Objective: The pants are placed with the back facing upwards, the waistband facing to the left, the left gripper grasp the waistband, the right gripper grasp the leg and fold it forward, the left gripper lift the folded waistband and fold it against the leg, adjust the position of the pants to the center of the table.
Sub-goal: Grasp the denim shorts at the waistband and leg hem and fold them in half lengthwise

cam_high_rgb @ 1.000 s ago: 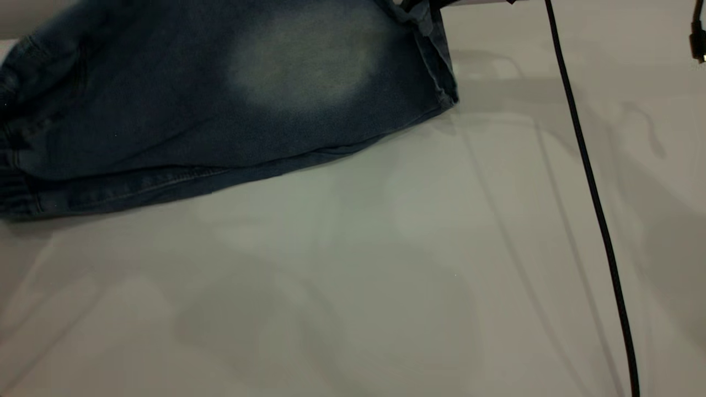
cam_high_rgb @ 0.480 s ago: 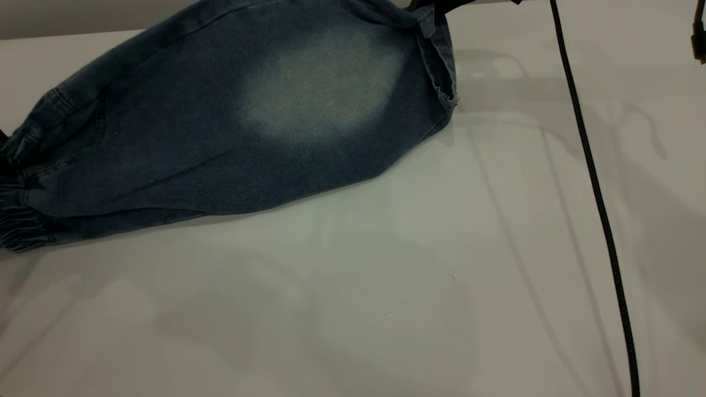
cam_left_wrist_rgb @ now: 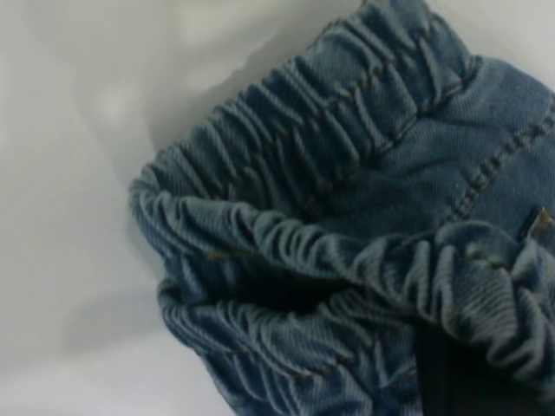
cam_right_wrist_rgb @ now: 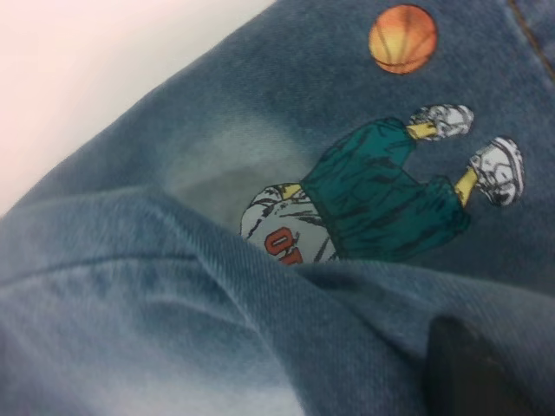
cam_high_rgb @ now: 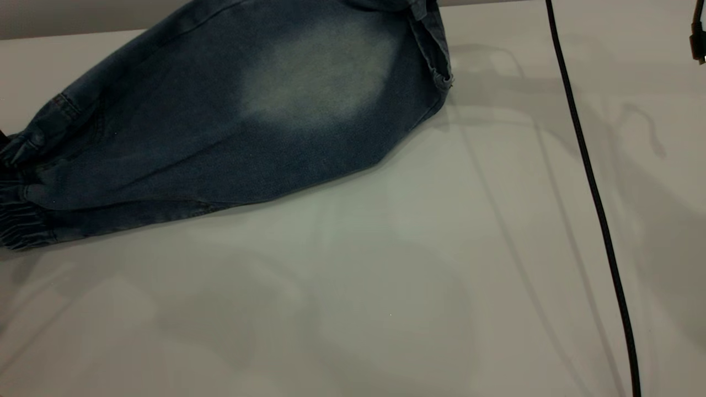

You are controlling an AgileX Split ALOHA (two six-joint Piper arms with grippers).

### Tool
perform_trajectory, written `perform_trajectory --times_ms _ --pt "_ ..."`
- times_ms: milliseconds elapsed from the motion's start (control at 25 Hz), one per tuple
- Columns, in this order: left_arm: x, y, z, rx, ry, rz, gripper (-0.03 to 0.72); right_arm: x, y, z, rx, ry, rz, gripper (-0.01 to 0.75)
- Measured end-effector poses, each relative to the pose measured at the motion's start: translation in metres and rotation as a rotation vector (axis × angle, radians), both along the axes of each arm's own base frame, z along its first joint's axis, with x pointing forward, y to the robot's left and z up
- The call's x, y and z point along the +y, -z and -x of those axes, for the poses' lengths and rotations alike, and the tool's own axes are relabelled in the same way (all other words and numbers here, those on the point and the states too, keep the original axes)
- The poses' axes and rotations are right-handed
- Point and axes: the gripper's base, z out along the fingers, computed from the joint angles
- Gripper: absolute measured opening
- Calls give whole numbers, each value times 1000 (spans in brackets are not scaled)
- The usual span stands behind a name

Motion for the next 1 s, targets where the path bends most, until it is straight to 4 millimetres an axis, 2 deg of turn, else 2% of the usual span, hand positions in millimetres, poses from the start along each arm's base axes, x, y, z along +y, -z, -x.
perform_trajectory --times_ms 160,360,480,760,1000 --pt "0 0 0 1 22 -13 178 0 -2 -3 -47 -9 7 207" --pt "2 -1 1 7 59 -62 292 3 -5 -4 -71 -21 -32 477" --pt "7 -4 -3 13 103 -143 315 5 -6 0 -65 -77 -44 566" --pt "16 -21 -22 0 276 -355 323 7 -5 7 -21 -151 -45 577" --pt "16 -28 -30 19 612 -575 385 9 -4 13 0 -234 -43 577"
